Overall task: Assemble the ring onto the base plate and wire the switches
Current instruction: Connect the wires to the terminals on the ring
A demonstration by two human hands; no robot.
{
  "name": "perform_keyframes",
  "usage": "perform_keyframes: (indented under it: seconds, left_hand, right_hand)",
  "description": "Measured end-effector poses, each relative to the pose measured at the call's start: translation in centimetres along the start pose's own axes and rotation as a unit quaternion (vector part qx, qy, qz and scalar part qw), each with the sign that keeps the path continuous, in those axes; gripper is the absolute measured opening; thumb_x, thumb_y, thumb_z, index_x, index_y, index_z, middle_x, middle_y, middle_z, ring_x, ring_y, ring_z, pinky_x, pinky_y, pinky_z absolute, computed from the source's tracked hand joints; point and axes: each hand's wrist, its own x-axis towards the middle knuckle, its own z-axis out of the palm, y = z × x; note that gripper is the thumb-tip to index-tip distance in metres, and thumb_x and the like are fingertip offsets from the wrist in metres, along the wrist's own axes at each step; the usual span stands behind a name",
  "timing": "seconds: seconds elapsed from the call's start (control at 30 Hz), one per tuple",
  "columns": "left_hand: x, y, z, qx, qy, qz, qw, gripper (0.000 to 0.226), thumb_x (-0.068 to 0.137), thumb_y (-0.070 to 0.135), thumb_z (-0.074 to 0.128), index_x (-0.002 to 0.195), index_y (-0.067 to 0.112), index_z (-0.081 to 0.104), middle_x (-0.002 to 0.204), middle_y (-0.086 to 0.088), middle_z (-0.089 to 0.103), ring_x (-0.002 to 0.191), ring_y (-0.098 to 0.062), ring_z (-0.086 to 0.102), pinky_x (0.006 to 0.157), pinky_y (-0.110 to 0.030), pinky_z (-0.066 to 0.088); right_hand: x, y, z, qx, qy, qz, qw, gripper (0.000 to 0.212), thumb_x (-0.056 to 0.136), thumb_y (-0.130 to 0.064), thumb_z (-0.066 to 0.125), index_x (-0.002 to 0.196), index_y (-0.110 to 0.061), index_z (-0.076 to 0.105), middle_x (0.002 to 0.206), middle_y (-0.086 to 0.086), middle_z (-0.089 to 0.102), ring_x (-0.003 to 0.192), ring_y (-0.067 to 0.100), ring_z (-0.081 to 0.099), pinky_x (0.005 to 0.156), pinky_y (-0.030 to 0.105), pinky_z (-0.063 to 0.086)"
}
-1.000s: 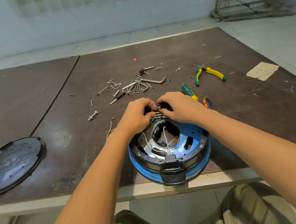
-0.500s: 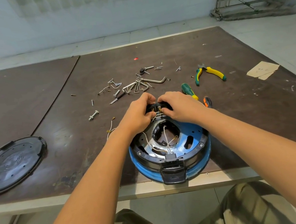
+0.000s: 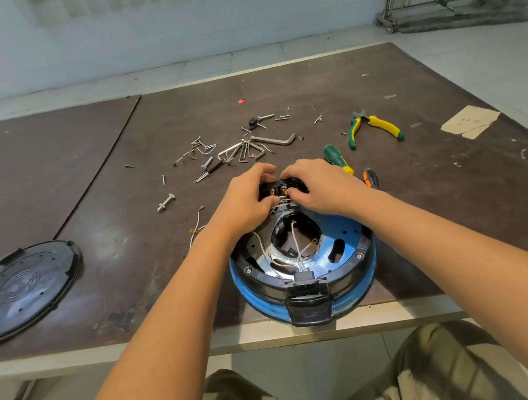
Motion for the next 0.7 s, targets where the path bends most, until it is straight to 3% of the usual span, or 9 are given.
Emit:
perform_keyframes:
  seconds: [0.13, 0.27, 0.7]
  left_hand:
    - [-0.05, 0.02, 0.03, 0.005, 0.002, 0.001, 1.0, 0.057, 0.088, 0.017, 0.071, 0.139, 0.021, 0.047, 0.13, -0.001, 0.063, 0.122, -0.014, 0.056, 0.095, -0.019, 0.036]
    - [-0.03, 0.17, -0.02, 0.001, -0.001, 0.004, 1.0, 0.054, 0.088, 0.017, 0.072, 0.136, 0.021, 0.048, 0.13, 0.0, 0.062, 0.12, -0.013, 0.057, 0.095, -0.02, 0.038]
    - [-0.15, 0.11, 0.07, -0.005, 0.009, 0.003, 1.0, 0.058, 0.088, 0.02, 0.072, 0.14, 0.021, 0.047, 0.128, 0.0, 0.064, 0.119, -0.014, 0.058, 0.096, -0.021, 0.04]
  right_hand:
    - [0.01, 0.06, -0.04, -0.002, 0.004, 0.003, 1.0, 0.034, 0.099, -0.033, 0.055, 0.131, -0.021, 0.059, 0.112, 0.002, 0.062, 0.099, 0.019, 0.059, 0.084, 0.04, 0.052]
    - [0.08, -0.01, -0.02, -0.007, 0.004, 0.003, 1.0, 0.033, 0.099, -0.034, 0.054, 0.13, -0.022, 0.059, 0.109, 0.0, 0.06, 0.096, 0.017, 0.058, 0.081, 0.037, 0.051]
    - [-0.27, -0.03, -0.07, -0.007, 0.004, -0.016, 1.0, 0.047, 0.094, -0.042, 0.061, 0.135, -0.021, 0.055, 0.115, 0.001, 0.061, 0.104, 0.018, 0.059, 0.088, 0.039, 0.053]
